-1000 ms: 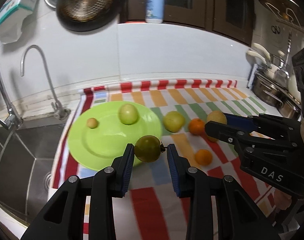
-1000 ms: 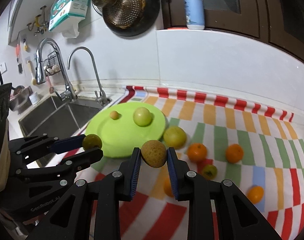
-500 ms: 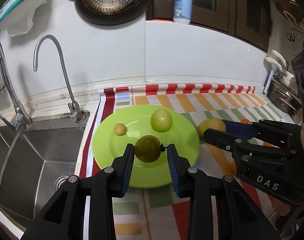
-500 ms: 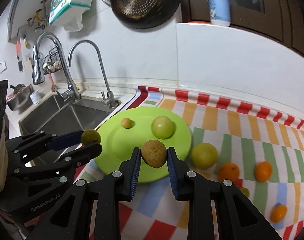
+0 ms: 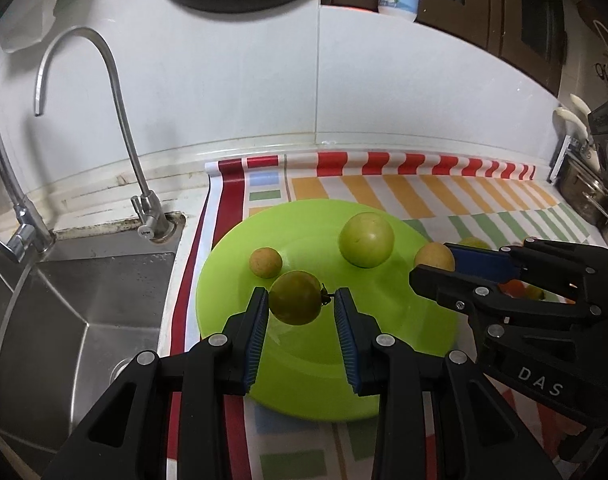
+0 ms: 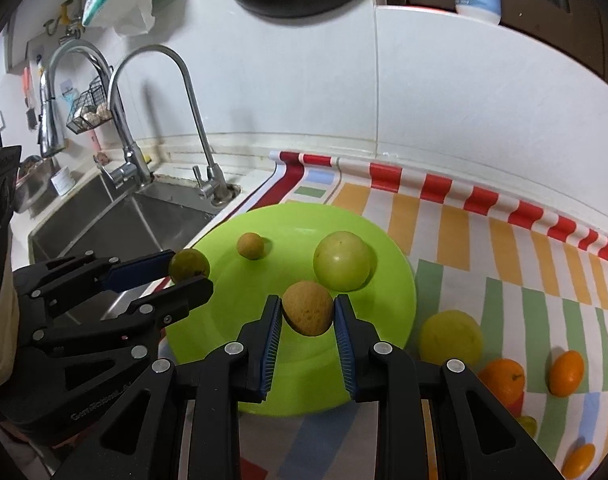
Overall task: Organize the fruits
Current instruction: 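Lower both fruits onto the plate and open both tools, then withdraw both open tools from the plate toward the oranges, then grasp an orange with the left tool while the right tool grasps another orange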
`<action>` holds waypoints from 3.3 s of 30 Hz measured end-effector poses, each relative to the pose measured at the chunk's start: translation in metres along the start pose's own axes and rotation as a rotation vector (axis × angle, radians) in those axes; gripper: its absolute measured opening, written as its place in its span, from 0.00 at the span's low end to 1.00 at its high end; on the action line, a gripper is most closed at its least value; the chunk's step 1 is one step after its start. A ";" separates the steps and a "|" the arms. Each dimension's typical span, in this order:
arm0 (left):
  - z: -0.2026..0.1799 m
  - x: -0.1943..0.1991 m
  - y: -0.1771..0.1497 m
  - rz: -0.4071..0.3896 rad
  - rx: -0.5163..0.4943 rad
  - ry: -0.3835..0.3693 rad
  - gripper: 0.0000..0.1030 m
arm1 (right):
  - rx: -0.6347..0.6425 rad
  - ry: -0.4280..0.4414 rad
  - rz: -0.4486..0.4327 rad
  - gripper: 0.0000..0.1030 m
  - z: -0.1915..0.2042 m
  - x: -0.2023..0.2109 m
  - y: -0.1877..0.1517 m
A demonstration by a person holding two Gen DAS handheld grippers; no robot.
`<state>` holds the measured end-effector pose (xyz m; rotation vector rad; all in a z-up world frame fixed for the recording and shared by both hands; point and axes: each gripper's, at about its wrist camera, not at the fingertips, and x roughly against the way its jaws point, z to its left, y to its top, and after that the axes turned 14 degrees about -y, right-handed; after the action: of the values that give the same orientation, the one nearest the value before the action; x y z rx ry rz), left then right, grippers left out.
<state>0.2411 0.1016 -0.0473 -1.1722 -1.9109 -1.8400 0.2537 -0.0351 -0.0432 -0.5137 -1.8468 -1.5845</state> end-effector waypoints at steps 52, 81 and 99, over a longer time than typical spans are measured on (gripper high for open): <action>-0.112 0.100 -0.023 -0.219 -0.042 0.062 0.87 | -0.103 -0.159 -0.182 0.67 -0.076 0.130 -0.052; -0.208 0.037 -0.041 -0.100 -0.075 0.070 0.87 | -0.196 -0.306 -0.088 0.67 -0.189 0.139 -0.120; -0.210 -0.033 -0.052 0.089 -0.057 0.033 0.75 | -0.205 -0.284 0.078 0.66 -0.220 0.079 -0.142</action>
<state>0.1545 -0.0979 -0.0698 -1.2156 -1.7704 -1.8661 0.1508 -0.2859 -0.0772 -0.9339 -1.8476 -1.7288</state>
